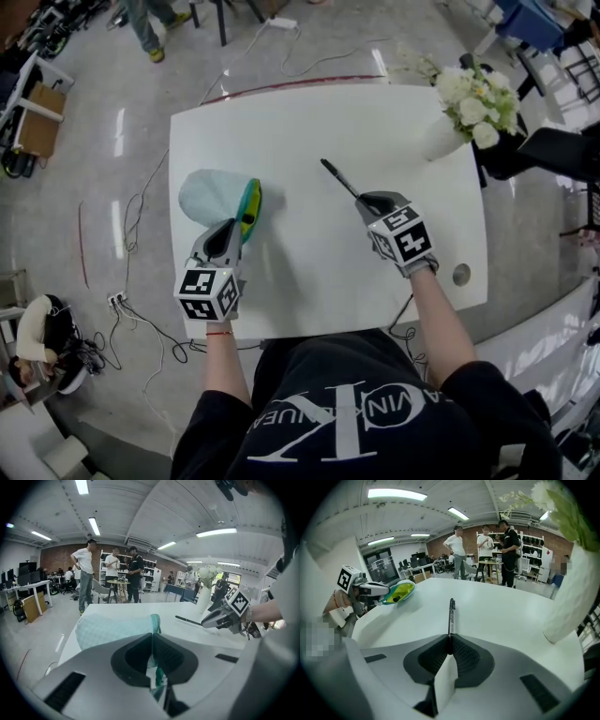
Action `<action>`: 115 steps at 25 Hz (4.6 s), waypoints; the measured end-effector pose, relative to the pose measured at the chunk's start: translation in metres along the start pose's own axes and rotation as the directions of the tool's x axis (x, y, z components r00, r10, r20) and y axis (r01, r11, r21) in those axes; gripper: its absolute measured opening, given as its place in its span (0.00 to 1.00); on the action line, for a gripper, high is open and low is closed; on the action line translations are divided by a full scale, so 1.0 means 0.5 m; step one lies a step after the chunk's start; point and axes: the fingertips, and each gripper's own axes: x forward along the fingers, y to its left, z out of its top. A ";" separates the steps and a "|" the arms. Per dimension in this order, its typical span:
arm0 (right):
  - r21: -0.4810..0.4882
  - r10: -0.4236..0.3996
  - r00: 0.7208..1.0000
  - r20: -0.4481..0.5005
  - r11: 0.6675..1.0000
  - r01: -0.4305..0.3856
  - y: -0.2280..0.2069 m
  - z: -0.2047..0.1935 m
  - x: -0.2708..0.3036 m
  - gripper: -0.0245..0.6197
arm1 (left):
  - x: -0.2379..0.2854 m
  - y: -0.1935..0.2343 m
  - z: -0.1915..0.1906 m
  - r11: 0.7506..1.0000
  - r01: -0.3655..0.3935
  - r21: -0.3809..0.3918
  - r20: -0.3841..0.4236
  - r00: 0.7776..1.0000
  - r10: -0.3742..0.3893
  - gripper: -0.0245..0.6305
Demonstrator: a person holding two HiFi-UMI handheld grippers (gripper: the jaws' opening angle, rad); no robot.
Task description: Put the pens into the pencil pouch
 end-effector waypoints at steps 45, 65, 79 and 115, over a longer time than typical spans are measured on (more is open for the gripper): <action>-0.191 0.266 0.961 -0.077 0.942 -0.277 0.376 0.137 0.122 0.11 | -0.033 0.008 -0.019 0.981 0.193 -0.008 0.018 0.981 -0.193 0.06; -0.222 0.224 0.975 0.006 0.951 -0.217 0.397 0.197 0.167 0.15 | -0.038 -0.006 -0.017 0.972 0.236 -0.016 0.033 0.971 -0.235 0.06; -0.179 0.238 0.971 -0.003 0.955 -0.235 0.376 0.157 0.154 0.16 | -0.024 0.001 -0.016 0.973 0.228 -0.020 0.029 0.973 -0.228 0.06; -0.062 0.132 0.989 0.069 0.990 -0.128 0.288 0.128 0.125 0.06 | -0.005 0.015 -0.064 0.979 0.192 -0.061 -0.024 0.981 -0.194 0.06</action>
